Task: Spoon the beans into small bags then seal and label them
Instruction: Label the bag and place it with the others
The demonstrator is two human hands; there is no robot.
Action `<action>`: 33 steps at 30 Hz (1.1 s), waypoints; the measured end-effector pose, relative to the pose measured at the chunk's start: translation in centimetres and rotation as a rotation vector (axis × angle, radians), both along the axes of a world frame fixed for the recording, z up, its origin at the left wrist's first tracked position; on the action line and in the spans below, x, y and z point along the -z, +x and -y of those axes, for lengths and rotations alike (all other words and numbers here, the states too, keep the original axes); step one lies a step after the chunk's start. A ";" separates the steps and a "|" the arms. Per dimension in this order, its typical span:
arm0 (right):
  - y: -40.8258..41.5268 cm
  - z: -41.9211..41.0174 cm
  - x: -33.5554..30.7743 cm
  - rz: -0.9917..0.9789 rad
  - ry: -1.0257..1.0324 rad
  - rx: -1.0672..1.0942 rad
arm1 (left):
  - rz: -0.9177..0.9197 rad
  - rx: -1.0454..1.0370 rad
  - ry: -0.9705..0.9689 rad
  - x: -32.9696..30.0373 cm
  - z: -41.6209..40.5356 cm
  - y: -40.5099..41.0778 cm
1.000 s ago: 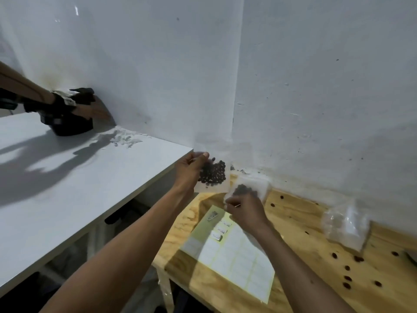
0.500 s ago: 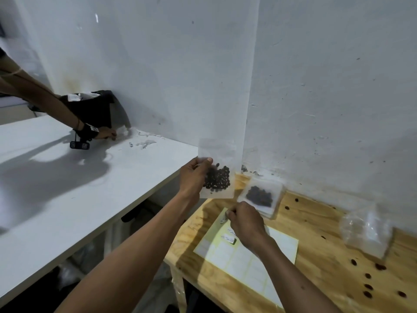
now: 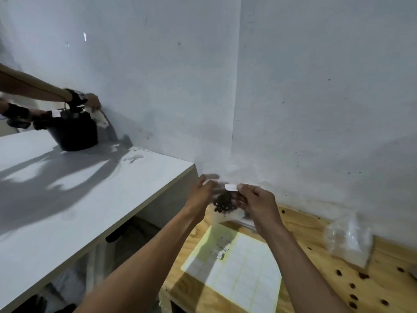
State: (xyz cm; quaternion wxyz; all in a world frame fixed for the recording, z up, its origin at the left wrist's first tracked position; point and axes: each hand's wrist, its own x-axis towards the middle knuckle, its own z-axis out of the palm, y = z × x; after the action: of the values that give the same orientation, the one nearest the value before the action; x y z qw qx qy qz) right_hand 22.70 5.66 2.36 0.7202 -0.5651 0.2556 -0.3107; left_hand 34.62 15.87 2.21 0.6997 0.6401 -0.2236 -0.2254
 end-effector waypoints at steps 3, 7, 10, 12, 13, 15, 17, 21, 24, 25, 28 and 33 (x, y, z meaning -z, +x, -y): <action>-0.9 1.0 -1.6 -0.006 -0.213 0.100 | -0.008 0.080 -0.021 0.0 1.4 -1.3; -1.7 2.2 -2.0 -0.099 -0.384 0.234 | -0.011 0.160 -0.047 -0.5 2.7 -2.9; -2.3 2.7 -1.9 -0.142 -0.456 0.285 | -0.020 0.181 -0.071 -1.0 3.3 -3.7; -2.6 3.1 -1.8 -0.155 -0.474 0.312 | -0.015 0.185 -0.076 -1.1 3.8 -4.2; -2.8 3.3 -1.7 -0.164 -0.483 0.325 | -0.013 0.190 -0.086 -1.1 4.0 -4.4; -3.0 3.5 -1.5 -0.176 -0.494 0.351 | -0.007 0.207 -0.109 -1.0 4.3 -4.6; -3.2 3.7 -1.3 -0.194 -0.506 0.375 | 0.051 0.216 -0.074 -0.9 4.5 -4.7; -3.8 3.8 -0.6 -0.247 -0.529 0.418 | 0.113 0.184 -0.018 -0.8 5.0 -5.0; -4.5 4.4 -0.2 -0.259 -0.472 0.399 | 0.129 0.178 -0.002 -0.7 5.1 -5.0; -4.8 4.8 -0.3 -0.252 -0.412 0.345 | 0.128 0.193 0.004 -0.8 5.1 -5.0; -5.7 5.7 -0.5 -0.218 -0.305 0.152 | 0.105 0.226 0.007 -0.8 5.3 -5.3; -6.5 6.3 0.2 -0.155 -0.256 0.133 | 0.098 0.167 0.043 -0.5 5.9 -6.1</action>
State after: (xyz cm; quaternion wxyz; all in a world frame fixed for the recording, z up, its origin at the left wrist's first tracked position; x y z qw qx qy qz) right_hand 16.20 -0.69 2.17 0.5983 -0.6565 0.3056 -0.3431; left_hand 28.53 9.99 2.73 0.6529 0.6442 -0.3054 -0.2559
